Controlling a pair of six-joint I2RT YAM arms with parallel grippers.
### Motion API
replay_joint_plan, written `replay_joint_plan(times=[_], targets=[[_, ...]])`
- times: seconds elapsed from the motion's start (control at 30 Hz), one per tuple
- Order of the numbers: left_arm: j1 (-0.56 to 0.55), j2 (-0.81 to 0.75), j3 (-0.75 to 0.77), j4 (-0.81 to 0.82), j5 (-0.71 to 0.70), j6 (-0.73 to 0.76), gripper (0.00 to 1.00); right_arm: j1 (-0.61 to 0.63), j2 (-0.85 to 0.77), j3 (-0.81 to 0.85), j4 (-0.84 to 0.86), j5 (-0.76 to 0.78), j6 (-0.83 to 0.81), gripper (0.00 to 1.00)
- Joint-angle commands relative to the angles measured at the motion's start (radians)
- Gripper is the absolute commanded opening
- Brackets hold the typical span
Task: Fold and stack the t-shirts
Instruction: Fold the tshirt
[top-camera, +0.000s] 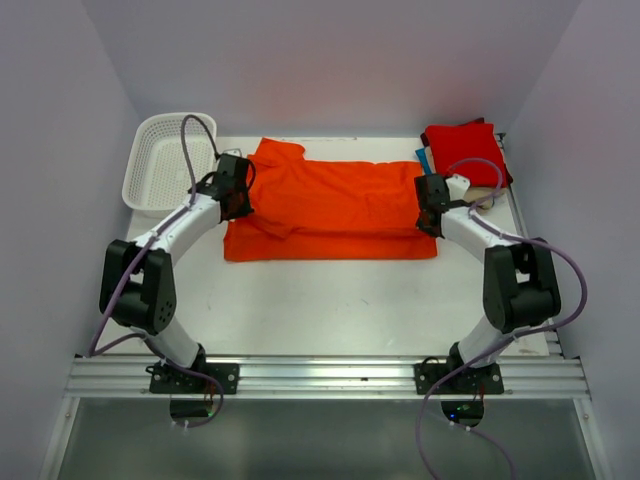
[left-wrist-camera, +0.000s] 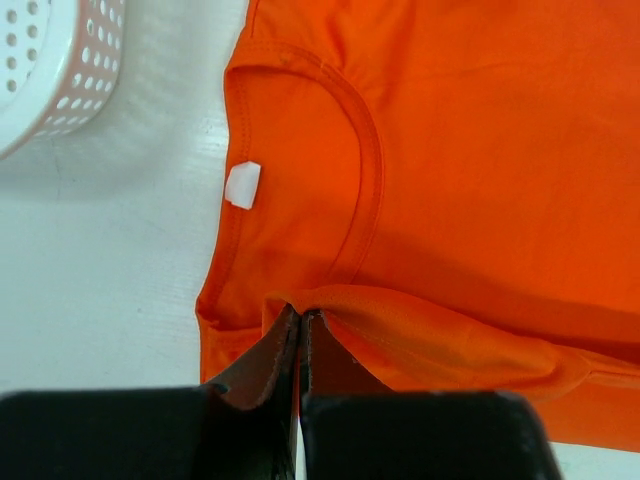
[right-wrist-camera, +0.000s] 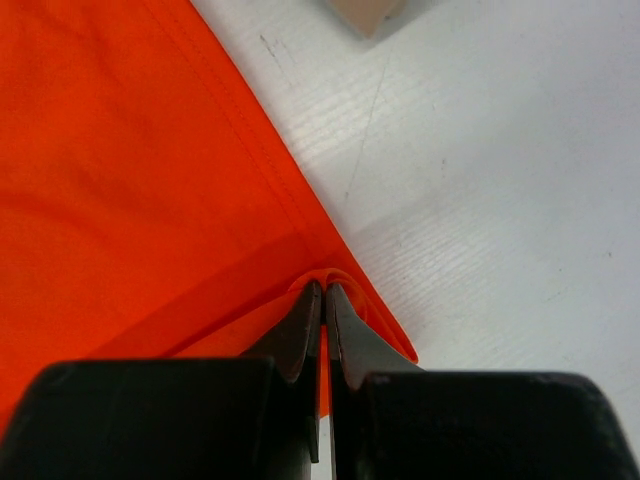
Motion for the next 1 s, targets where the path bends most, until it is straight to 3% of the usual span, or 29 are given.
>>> replay_joint_plan(times=[0.0,0.27,0.37,0.53,0.57,0.97], targets=[[0.021,0.034,0.053,0.039,-0.013,0.021,0.00,-0.016,0.045,0.080,0.046,0.011,-0.016,0.00],[0.038,0.152,0.100,0.050,0.024,0.013,0.00,-0.022,0.169,0.158,0.048,-0.035,-0.022,0.00],[0.041,0.193,0.112,0.056,0.038,0.006,0.00,-0.022,0.197,0.166,0.057,-0.067,-0.026,0.27],[0.055,0.236,0.116,0.097,0.055,0.009,0.00,-0.021,0.182,0.129,0.098,-0.099,-0.022,0.38],[0.063,0.242,0.114,0.106,0.062,0.012,0.00,-0.022,0.178,0.117,0.109,-0.098,-0.022,0.45],[0.084,0.189,0.063,0.324,0.131,0.042,0.00,-0.021,0.103,0.069,0.147,-0.098,-0.035,0.45]])
